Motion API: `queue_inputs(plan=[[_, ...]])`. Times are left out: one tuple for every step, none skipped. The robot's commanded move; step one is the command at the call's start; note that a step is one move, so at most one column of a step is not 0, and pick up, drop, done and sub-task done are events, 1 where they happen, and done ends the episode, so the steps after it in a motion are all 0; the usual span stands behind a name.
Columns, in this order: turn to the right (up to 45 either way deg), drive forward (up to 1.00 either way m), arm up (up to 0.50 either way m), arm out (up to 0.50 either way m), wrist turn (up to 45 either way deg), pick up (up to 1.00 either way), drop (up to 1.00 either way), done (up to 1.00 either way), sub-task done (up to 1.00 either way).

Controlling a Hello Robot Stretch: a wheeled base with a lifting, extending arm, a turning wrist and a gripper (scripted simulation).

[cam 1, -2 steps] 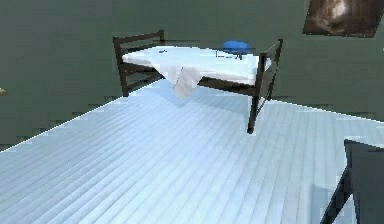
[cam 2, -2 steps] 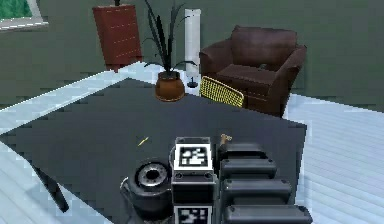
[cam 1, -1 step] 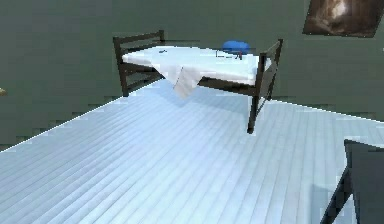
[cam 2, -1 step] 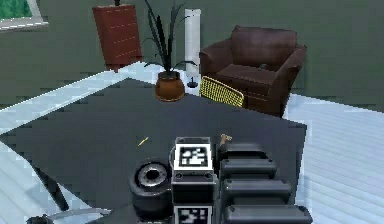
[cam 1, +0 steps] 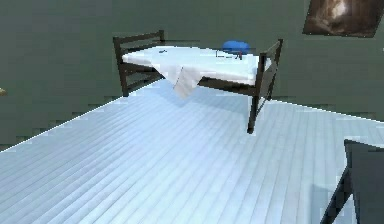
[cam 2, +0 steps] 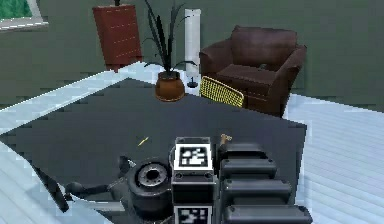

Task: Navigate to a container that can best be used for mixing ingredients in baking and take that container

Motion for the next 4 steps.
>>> queue_inputs(plan=[[0.0, 0.00, 0.00, 0.00, 30.0, 0.00, 0.00, 0.00, 0.00], [0.0, 0.00, -0.30, 0.00, 0.0, 0.00, 0.00, 0.00, 0.00], [0.0, 0.00, 0.00, 0.00, 0.0, 1.00, 0.00, 0.00, 0.00], [0.0, 0.00, 0.10, 0.00, 0.0, 0.00, 0.00, 0.00, 0.00]])
